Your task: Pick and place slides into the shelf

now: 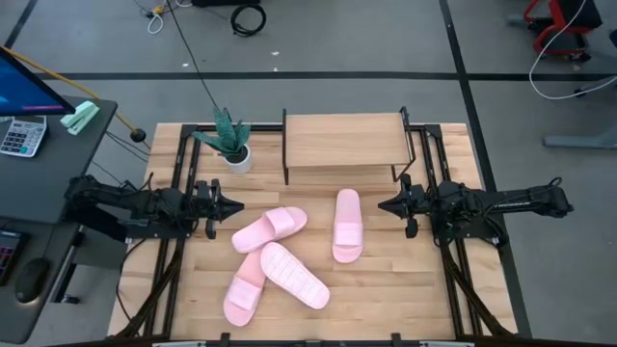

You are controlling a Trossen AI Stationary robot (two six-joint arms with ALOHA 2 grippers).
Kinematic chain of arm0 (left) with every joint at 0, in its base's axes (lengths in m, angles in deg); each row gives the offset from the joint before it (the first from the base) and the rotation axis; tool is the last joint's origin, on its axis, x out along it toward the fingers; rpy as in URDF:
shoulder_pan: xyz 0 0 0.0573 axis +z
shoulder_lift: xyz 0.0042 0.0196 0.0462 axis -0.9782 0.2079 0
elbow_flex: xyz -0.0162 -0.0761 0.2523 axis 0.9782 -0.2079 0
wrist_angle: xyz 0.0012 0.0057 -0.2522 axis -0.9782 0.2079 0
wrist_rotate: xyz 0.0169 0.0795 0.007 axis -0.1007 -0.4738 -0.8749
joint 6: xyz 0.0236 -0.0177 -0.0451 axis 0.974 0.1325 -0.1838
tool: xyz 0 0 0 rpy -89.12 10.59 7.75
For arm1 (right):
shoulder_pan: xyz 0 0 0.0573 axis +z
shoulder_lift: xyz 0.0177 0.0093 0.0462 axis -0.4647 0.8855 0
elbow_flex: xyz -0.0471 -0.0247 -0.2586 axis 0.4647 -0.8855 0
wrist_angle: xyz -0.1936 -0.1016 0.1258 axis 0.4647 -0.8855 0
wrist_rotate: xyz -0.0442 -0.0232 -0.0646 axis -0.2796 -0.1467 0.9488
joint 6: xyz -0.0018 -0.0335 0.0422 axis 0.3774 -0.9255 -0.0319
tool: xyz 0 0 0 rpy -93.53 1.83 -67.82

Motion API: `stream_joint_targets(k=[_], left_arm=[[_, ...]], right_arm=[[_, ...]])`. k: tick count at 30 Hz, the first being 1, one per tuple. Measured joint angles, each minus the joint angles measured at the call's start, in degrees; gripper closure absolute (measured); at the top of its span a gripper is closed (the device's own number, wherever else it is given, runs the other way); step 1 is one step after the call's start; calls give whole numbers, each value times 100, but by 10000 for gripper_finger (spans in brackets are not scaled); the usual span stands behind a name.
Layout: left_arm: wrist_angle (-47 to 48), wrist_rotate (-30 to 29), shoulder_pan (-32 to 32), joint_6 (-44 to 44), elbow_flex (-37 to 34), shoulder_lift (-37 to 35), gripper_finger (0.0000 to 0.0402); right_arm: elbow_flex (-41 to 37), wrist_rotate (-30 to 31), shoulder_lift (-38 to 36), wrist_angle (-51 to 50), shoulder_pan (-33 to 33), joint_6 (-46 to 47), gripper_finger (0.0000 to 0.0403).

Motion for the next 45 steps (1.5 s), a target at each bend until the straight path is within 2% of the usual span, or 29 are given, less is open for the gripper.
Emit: stream_joint_targets(k=[9,20,32,45], left_arm=[[-1,0,-1,2,1,-1,374],[-1,0,1,0,1,-1,361],[-1,0,0,-1,0,0,376],[0,0,-1,0,1,1,363]], right_arm=[[0,1,-1,-1,-1,1,385],[0,0,-1,-1,0,0,385],[0,0,0,1,1,-1,385],[0,1,1,1,1,1,385]])
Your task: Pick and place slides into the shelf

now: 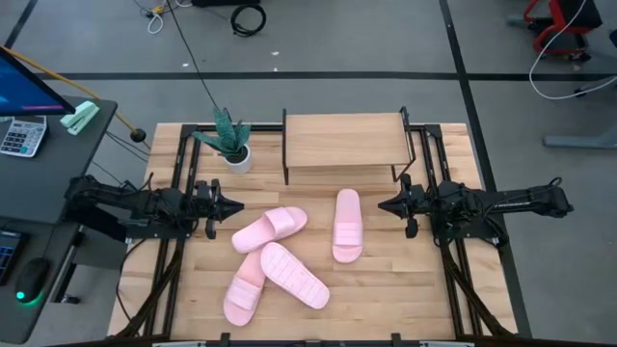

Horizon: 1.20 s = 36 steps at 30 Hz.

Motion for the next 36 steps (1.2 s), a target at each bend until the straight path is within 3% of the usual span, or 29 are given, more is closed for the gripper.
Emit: stream_joint_targets(k=[10,16,22,26,30,36], left_arm=[[0,0,0,0,0,0,376],[-1,0,0,-1,0,0,368],[1,0,0,2,-1,0,361],[0,0,0,1,-1,0,363],[-1,0,0,2,0,0,369],[0,0,1,-2,-1,-1,373]], right_arm=[[49,0,0,-13,0,18,385],[455,-4,0,108,-1,1178,385],[1166,-75,162,227,-1,755,385],[1862,-76,794,13,-2,535,385],[2732,139,1834,-834,-4,102,385],[3563,347,3402,-1967,-207,186,385]])
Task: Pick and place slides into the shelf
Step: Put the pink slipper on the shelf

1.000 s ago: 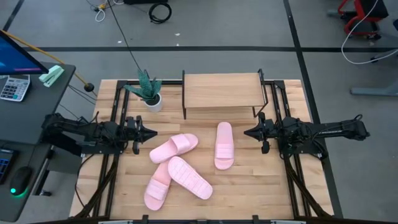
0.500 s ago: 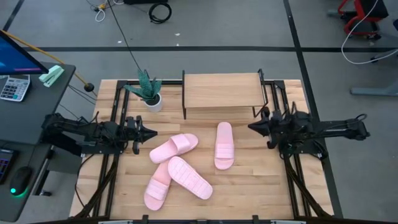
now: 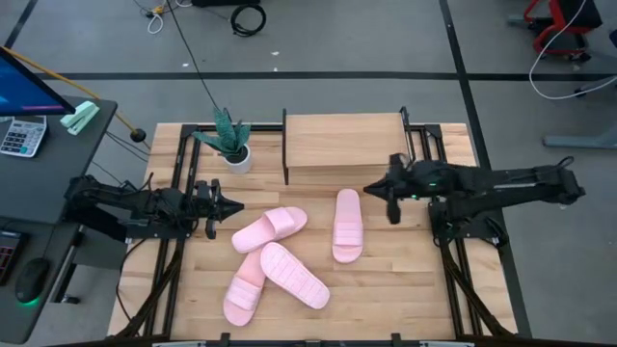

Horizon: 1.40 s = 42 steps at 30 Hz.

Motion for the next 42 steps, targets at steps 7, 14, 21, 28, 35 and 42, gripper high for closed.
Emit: stream_joint_targets(k=[7,14,21,28,35,42], left_arm=[[1,0,1,2,1,1,362],[2,0,0,2,1,1,368],[-1,0,1,4,1,-1,376],[-1,0,-1,3,-1,1,368],[-1,0,-1,1,1,1,364],[-1,0,0,0,1,1,375]], right_arm=[[186,-611,1136,-88,-69,678,385],[192,-952,1527,-86,144,1327,385],[192,-1184,1547,9,1006,2017,354],[824,-805,1879,202,2173,2354,285],[2751,632,3520,-1922,2796,1240,227],[4102,1361,5089,-3437,2881,934,185]])
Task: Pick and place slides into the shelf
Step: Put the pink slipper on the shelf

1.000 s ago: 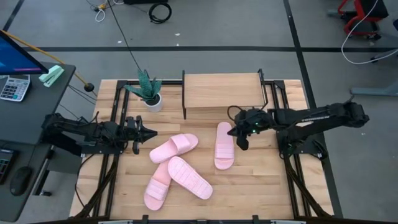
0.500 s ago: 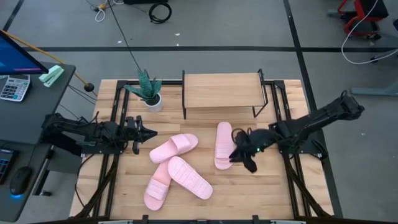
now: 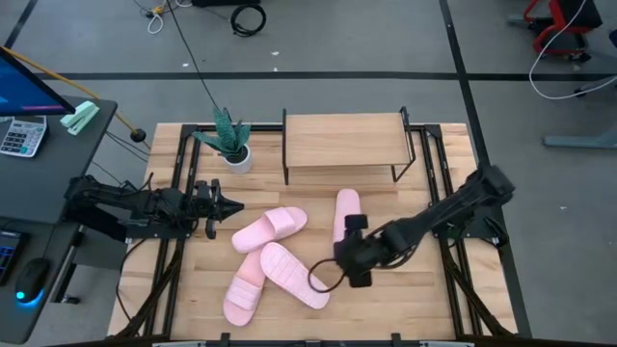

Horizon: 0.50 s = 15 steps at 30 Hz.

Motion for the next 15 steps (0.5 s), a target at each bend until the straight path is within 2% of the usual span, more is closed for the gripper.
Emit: stream_joint_targets(k=[5,11,15], left_arm=[[2,0,0,2,-1,-1,373],[0,0,-1,2,-2,-2,363],[2,0,-1,2,0,0,361]], right_arm=[[112,42,546,-14,101,75,155],[112,931,750,-457,218,740,143],[110,544,668,-362,337,846,150]])
